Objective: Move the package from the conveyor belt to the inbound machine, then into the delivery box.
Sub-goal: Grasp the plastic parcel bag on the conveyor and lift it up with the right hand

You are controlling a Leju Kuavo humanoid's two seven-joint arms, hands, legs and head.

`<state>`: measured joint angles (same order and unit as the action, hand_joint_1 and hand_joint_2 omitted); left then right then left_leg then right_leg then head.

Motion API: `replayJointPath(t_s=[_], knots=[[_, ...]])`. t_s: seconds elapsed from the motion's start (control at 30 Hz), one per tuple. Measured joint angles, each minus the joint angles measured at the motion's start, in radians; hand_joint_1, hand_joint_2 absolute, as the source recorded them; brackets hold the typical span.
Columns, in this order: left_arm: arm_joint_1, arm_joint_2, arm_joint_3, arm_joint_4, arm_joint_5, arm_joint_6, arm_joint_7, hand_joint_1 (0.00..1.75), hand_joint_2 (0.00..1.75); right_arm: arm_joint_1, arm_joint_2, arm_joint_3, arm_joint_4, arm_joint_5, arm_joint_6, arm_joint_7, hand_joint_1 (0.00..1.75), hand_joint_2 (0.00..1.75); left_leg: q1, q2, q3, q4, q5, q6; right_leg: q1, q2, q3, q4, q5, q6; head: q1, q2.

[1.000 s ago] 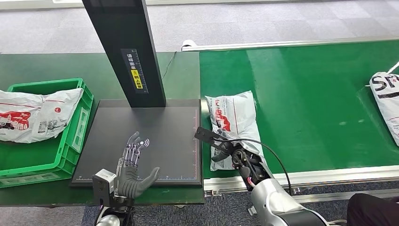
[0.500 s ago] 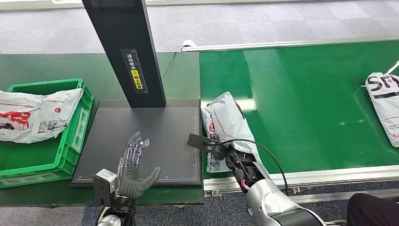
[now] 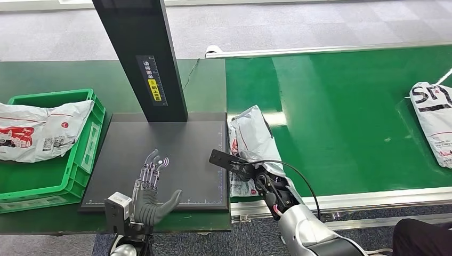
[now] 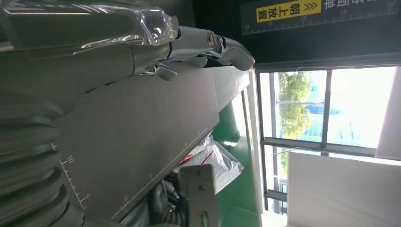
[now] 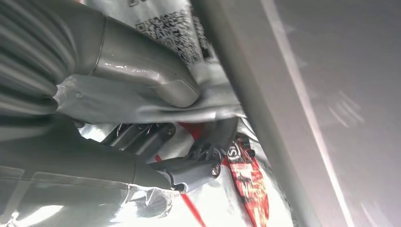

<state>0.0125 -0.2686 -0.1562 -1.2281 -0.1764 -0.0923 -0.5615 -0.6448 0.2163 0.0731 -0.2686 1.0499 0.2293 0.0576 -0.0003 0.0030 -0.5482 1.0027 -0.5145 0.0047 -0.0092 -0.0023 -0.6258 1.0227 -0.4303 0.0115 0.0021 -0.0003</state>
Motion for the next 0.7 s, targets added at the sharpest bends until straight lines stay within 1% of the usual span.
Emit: replayJointPath(t_s=[0.13,0.27,0.3,0.53,0.63,0.7], knots=[[0.011,0.000,0.000,-0.008,-0.001,0.001,0.000,0.00,1.75,-0.001,0.004,-0.045,-0.001,-0.062,-0.064,-0.064,1.75,1.75,0.000,-0.001,-0.001,0.000,0.000,0.000,0.000,0.000,-0.001,0.000,0.000,0.000,0.000,0.000],[0.029,0.000,0.001,-0.022,-0.003,0.001,0.000,0.00,1.75,-0.008,0.010,-0.115,-0.021,-0.187,-0.208,-0.221,1.75,1.75,0.000,-0.001,-0.002,0.000,0.000,0.000,0.000,0.000,-0.002,0.000,0.000,0.000,0.000,0.000],[0.034,0.000,0.001,-0.025,-0.003,0.001,0.000,0.00,1.75,-0.015,0.011,-0.133,-0.028,-0.205,-0.229,-0.246,1.75,1.75,0.000,-0.001,-0.002,0.000,0.000,0.000,0.000,0.000,-0.002,0.000,0.000,0.000,0.000,0.000],[0.043,0.000,0.002,-0.036,-0.003,0.001,0.000,0.00,1.75,-0.034,0.019,-0.192,-0.052,-0.244,-0.263,-0.291,1.75,1.75,0.000,-0.001,-0.002,0.000,0.000,0.000,0.000,0.000,-0.002,0.000,0.000,0.000,0.000,0.000],[0.045,0.000,0.004,-0.036,-0.006,0.003,-0.003,0.00,1.75,-0.033,0.022,-0.219,-0.076,-0.314,-0.334,-0.374,1.75,1.75,0.000,-0.001,-0.002,0.000,0.000,0.000,0.000,0.000,-0.002,0.000,0.000,0.000,0.000,0.000],[0.048,0.000,0.006,-0.036,-0.010,0.006,-0.008,0.00,1.75,-0.026,0.022,-0.246,-0.119,-0.404,-0.388,-0.452,1.75,1.75,0.000,-0.001,-0.002,0.000,0.000,0.000,0.000,0.000,-0.002,0.000,0.000,0.000,0.000,0.000]])
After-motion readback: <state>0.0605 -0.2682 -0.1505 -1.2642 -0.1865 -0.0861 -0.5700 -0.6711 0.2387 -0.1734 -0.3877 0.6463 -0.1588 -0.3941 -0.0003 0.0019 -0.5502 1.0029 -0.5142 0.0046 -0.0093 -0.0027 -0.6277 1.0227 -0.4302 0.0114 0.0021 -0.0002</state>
